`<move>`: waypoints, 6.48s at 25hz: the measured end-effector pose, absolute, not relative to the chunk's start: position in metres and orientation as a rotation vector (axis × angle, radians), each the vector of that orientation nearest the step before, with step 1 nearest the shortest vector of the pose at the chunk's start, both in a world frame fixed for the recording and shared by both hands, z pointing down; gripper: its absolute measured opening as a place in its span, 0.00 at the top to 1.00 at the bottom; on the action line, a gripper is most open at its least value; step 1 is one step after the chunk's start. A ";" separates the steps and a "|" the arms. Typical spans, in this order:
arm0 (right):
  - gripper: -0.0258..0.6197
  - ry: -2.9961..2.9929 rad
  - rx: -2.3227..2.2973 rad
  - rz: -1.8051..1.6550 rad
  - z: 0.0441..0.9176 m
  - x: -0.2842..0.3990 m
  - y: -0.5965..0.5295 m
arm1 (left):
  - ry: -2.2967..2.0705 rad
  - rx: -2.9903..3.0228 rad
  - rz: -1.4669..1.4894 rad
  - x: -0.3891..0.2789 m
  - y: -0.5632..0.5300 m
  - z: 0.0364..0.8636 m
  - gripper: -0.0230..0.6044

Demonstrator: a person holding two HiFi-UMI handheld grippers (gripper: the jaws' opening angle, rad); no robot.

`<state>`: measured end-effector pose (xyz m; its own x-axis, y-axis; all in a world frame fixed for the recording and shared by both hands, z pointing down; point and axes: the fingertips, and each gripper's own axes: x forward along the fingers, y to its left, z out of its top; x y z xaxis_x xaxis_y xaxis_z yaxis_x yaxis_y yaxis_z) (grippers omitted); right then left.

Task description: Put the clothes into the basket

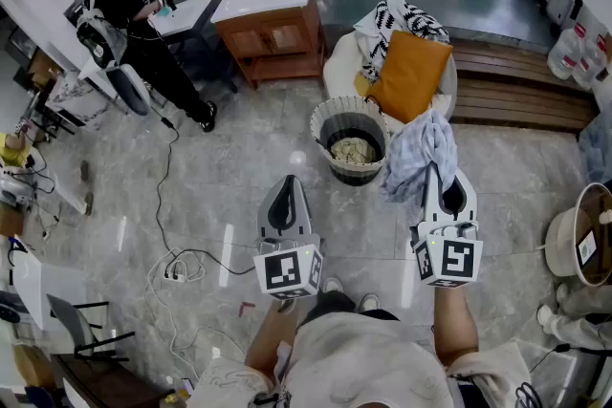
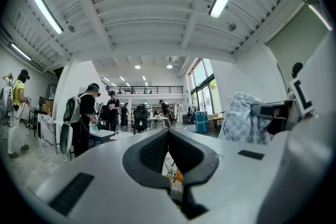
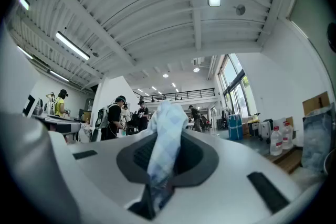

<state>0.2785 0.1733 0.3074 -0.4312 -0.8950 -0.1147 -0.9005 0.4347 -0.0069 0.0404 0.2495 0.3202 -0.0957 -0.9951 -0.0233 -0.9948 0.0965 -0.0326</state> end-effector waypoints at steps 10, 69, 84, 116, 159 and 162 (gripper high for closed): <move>0.91 2.569 -1.603 0.106 0.292 0.278 0.228 | 2.232 -2.092 0.006 0.051 0.299 0.297 0.96; 0.92 2.603 -1.578 0.075 0.326 0.153 0.022 | 2.252 -2.102 0.032 -0.064 0.089 0.315 0.96; 0.92 2.598 -1.555 0.022 0.331 0.196 -0.088 | 2.309 -2.078 0.028 -0.023 -0.024 0.319 0.96; 0.92 2.963 -1.567 -0.178 0.468 0.055 -0.245 | 2.239 -2.250 -0.037 -0.114 -0.203 0.420 0.96; 0.70 3.274 -1.800 -1.943 0.895 -0.023 -0.210 | 2.357 -2.344 -0.177 -0.226 -0.273 0.533 0.96; 0.70 3.277 -1.806 -1.933 0.892 -0.020 -0.204 | 2.339 -2.361 -0.178 -0.225 -0.274 0.531 0.96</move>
<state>-0.0199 -0.2035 0.8922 -0.2079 -0.0912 0.9739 -0.8964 0.4162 -0.1524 -0.2252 -0.2737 0.5314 0.0150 -0.9786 0.2054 -0.9984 -0.0033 0.0570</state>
